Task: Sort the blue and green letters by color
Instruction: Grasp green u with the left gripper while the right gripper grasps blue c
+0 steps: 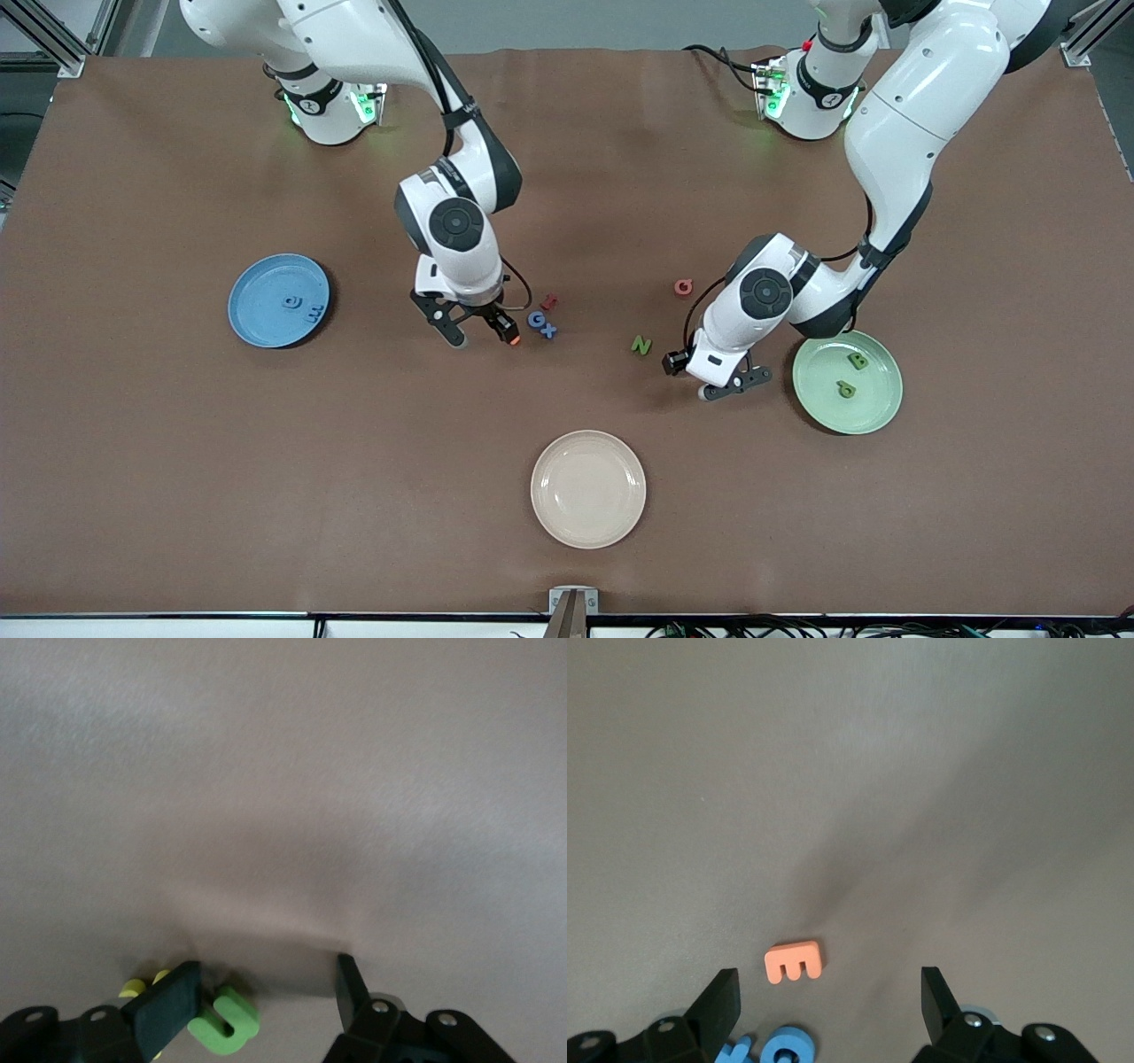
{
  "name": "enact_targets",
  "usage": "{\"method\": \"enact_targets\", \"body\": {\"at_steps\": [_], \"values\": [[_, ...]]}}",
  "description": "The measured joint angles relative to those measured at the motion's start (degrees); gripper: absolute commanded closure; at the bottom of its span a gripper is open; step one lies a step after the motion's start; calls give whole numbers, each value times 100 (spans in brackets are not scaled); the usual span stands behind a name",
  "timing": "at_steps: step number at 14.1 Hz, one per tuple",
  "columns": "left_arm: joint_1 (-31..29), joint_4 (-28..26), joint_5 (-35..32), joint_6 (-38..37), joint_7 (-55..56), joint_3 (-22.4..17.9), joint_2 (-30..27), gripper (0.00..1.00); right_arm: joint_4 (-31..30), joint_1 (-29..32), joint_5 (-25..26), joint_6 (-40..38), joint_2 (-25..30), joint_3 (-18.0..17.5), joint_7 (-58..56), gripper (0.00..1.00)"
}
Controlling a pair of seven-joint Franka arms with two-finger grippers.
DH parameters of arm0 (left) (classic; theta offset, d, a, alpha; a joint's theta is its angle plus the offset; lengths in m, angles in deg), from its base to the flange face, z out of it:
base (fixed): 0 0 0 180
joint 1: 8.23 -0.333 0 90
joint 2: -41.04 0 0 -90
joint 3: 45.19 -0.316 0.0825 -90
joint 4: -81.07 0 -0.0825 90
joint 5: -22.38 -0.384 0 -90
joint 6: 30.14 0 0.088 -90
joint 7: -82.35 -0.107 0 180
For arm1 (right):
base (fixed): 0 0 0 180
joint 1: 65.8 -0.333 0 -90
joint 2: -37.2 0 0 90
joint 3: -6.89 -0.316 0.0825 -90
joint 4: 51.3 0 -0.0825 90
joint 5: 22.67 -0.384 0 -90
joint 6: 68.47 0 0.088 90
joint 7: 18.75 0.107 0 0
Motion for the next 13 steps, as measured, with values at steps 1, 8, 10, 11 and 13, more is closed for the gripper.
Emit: {"method": "enact_targets", "body": {"at_steps": [1,8,10,11,13], "values": [[0,-93,0,0,15,0,-61,29,32,-48,-67,85,-88,0,172,27],[-47,-392,-1,-4,28,0,-257,34,304,-204,-442,150,-384,-6,628,33],[-50,-419,-1,0,29,1,-278,35,317,-265,-453,164,-453,-7,697,42],[-50,-422,-1,-1,30,6,-288,35,320,-295,-454,203,-483,-7,732,43],[-50,-427,-19,-1,30,7,-297,36,332,-326,-460,246,-534,-8,751,43]]}}
